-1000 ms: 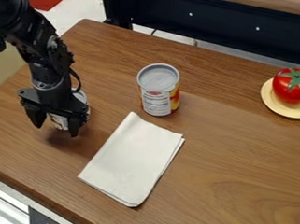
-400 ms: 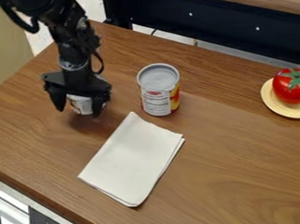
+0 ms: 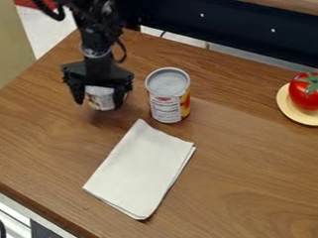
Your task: Move the small can to the upper left corner of the table
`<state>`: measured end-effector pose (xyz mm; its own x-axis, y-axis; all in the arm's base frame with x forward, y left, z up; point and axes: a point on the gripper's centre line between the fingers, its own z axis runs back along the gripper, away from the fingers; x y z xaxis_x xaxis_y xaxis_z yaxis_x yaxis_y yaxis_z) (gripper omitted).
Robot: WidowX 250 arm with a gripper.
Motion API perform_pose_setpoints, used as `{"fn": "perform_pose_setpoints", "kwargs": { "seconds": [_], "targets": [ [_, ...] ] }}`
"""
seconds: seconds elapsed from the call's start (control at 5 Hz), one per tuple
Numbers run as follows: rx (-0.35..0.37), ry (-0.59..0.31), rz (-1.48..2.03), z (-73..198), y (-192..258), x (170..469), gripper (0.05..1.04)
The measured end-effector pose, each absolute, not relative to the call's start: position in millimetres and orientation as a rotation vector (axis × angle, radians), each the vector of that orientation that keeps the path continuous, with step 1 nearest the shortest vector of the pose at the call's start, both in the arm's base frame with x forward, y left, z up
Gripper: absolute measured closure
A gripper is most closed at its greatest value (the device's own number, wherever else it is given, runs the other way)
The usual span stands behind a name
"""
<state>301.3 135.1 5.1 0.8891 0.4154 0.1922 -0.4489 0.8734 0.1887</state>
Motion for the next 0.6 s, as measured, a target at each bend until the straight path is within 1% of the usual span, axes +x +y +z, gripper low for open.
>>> {"fn": "perform_pose_setpoints", "kwargs": {
  "seconds": [0.4, 0.6],
  "targets": [
    [0.249, -0.164, 0.522, 2.5, 137.4, 323.4, 0.087],
    [0.219, -0.122, 0.511, 0.1, 134.7, 316.1, 0.087]
  ]
}}
